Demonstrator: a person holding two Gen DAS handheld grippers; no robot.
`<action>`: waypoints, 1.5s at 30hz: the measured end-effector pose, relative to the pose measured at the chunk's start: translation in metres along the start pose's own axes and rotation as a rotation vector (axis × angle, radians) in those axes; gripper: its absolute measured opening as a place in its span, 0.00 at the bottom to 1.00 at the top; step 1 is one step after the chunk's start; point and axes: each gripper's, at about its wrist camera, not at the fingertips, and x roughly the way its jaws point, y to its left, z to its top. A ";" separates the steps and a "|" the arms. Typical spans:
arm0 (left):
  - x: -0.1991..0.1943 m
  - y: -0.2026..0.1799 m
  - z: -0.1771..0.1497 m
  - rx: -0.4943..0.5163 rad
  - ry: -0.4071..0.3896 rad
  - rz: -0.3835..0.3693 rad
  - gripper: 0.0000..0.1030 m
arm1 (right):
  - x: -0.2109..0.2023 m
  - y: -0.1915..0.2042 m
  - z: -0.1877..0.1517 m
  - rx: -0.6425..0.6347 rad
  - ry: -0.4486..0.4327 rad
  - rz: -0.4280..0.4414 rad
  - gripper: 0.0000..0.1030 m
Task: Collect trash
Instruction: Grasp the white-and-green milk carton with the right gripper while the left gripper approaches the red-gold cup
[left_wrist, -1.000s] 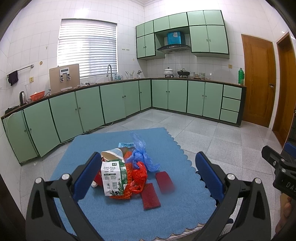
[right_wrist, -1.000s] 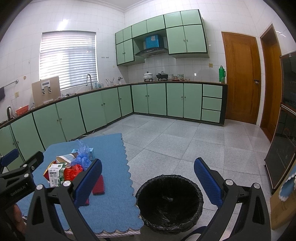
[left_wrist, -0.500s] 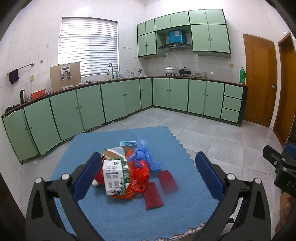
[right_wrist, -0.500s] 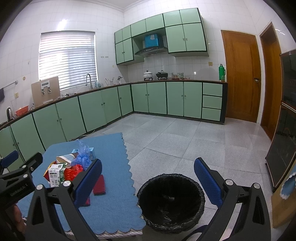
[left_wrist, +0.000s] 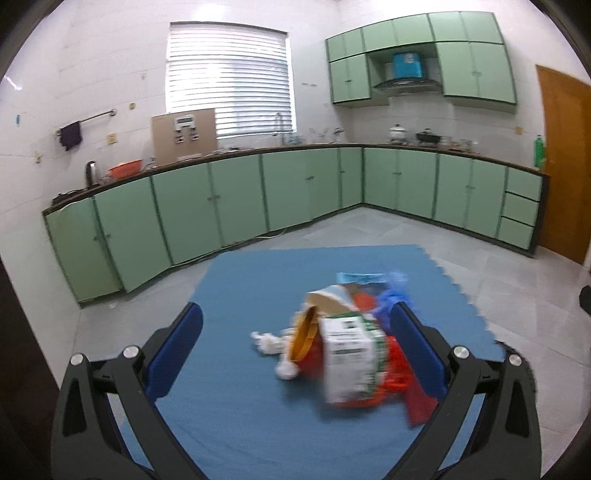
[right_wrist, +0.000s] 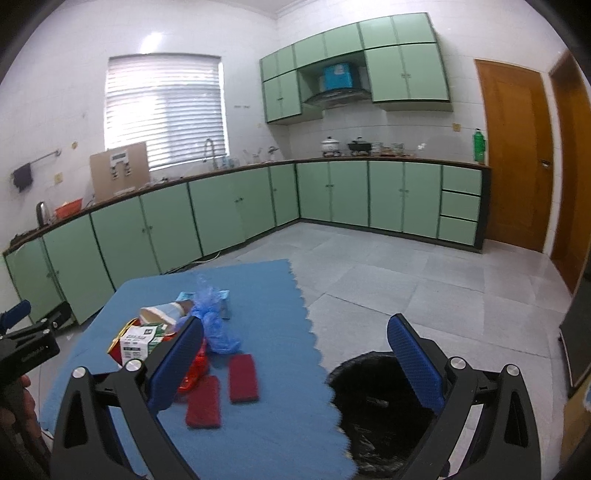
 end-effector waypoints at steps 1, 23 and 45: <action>0.004 0.004 -0.002 -0.002 0.001 0.008 0.95 | 0.005 0.005 -0.001 -0.008 0.001 0.006 0.94; 0.081 0.104 -0.062 -0.028 0.151 0.077 0.95 | 0.114 0.157 -0.057 -0.075 0.155 0.180 0.92; 0.111 0.132 -0.071 -0.076 0.186 0.075 0.95 | 0.148 0.201 -0.069 -0.120 0.239 0.171 0.76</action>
